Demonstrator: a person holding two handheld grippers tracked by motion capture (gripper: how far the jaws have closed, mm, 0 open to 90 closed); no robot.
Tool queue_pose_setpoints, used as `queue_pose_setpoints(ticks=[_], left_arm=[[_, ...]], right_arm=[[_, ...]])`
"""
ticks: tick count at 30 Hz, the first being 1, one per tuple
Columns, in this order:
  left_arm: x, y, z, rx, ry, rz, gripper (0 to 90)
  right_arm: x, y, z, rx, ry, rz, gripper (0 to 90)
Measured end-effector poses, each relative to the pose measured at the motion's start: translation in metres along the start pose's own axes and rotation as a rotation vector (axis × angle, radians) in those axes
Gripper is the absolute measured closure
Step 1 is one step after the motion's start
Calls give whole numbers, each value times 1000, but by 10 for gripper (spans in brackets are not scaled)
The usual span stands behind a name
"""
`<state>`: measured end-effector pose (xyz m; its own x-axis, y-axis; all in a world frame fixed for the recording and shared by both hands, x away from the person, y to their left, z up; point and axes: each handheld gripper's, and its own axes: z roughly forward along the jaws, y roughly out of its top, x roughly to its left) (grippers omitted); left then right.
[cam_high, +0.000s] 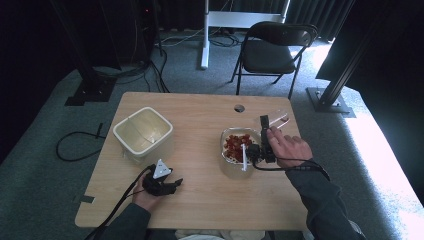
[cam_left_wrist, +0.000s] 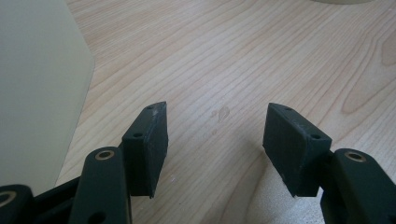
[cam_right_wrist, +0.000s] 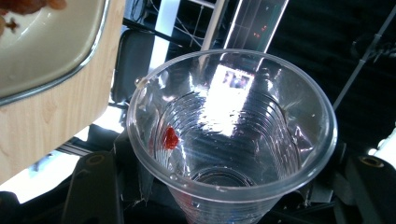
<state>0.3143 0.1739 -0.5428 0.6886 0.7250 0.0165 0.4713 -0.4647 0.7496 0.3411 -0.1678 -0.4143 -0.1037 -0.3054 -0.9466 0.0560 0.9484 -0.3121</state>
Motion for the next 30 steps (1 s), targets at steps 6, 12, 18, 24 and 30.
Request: queue_pose_setpoints(ticks=[6, 12, 18, 24, 30], left_arm=[[0, 0, 0, 4, 1, 2, 411], [0, 0, 0, 5, -3, 2, 411], [0, 0, 0, 4, -4, 1, 411], [0, 0, 1, 6, -1, 0, 411], [0, 0, 1, 4, -2, -1, 411]], right_arm=[[2, 1, -1, -29, 4, 8, 345], [0, 6, -3, -37, 3, 30, 350], [-1, 5, 1, -24, 5, 58, 351], [2, 5, -1, -35, 0, 39, 354], [4, 9, -1, -55, 18, 51, 355]])
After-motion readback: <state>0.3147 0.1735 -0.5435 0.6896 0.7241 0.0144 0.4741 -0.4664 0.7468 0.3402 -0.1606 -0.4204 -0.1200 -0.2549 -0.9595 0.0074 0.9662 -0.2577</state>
